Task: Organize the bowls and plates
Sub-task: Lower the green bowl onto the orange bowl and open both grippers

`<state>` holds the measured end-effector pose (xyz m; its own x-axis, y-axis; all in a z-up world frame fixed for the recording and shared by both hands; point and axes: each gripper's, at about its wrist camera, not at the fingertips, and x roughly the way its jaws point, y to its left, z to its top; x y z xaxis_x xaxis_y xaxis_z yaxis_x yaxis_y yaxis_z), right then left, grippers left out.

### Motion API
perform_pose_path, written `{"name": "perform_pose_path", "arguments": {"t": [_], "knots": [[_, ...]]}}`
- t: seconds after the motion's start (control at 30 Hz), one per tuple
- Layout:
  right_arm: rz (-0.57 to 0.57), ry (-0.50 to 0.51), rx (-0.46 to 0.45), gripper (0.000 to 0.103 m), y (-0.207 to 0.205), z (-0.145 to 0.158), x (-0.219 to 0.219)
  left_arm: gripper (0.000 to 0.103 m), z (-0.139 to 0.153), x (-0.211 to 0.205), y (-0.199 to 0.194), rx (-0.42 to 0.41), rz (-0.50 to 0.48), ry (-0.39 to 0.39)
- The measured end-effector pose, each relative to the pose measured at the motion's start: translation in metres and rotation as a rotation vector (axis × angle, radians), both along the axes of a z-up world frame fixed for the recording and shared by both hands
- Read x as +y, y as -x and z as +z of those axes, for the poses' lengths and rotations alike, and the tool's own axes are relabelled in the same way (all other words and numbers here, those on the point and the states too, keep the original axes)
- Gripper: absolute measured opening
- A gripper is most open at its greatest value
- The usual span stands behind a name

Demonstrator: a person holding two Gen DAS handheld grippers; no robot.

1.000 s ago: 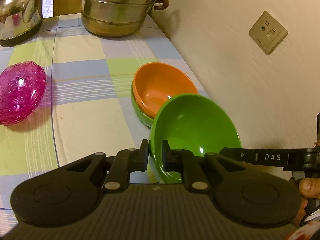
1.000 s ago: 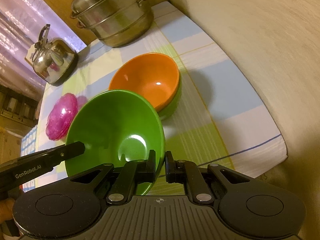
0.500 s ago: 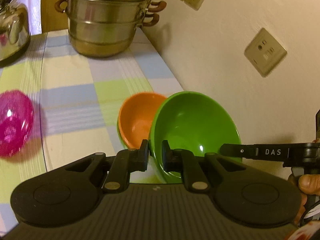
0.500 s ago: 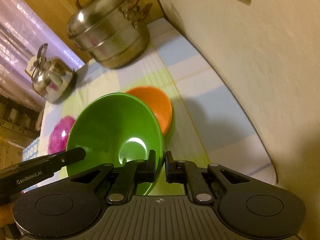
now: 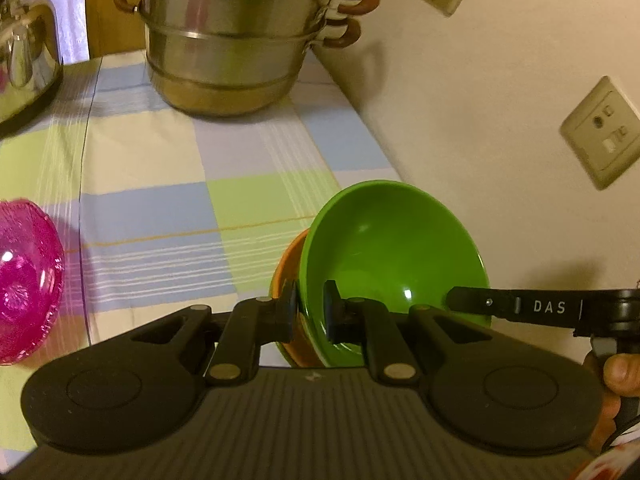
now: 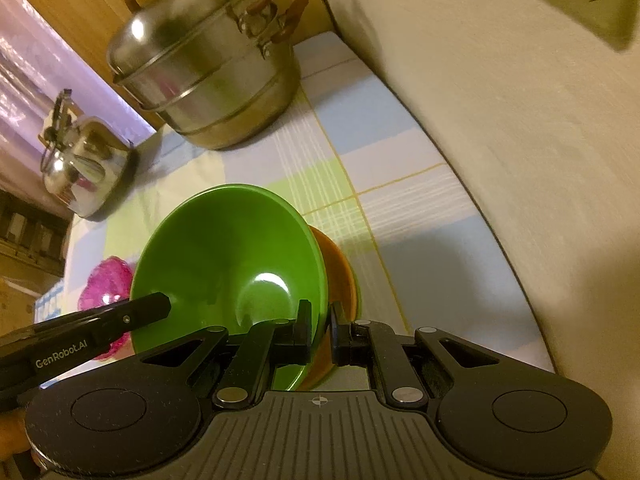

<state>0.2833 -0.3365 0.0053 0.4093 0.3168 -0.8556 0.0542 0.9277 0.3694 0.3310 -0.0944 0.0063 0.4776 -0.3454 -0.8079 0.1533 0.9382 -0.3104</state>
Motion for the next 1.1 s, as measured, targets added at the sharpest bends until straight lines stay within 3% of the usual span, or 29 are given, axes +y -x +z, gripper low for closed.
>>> {"name": "perform_pose_path", "arguments": {"t": [0.27,0.67,0.7,0.77,0.8,0.83,1.1], "knots": [[0.018,0.048,0.015,0.008,-0.009,-0.019,0.005,0.011,-0.024,0.000,-0.007,0.039,0.002,0.007],[0.028,0.056,-0.007,0.009,-0.009,-0.025,0.009,0.014,-0.025,-0.001,-0.008,0.019,0.013,0.007],[0.026,0.053,-0.017,0.013,-0.009,-0.024,0.009,0.015,-0.024,0.000,-0.008,0.020,0.019,0.006],[0.006,0.034,-0.032,0.034,-0.006,-0.021,0.005,0.025,-0.022,0.001,-0.006,0.015,0.026,0.008],[-0.007,0.022,-0.044,0.052,-0.005,-0.018,0.003,0.026,-0.020,0.002,-0.004,0.009,0.029,0.013],[-0.017,0.014,-0.056,0.056,-0.002,-0.014,0.001,0.026,-0.018,0.004,-0.002,0.002,0.032,0.020],[-0.041,-0.040,-0.102,0.056,0.032,0.011,-0.004,0.031,0.001,0.027,0.037,-0.041,0.091,0.069]]}}
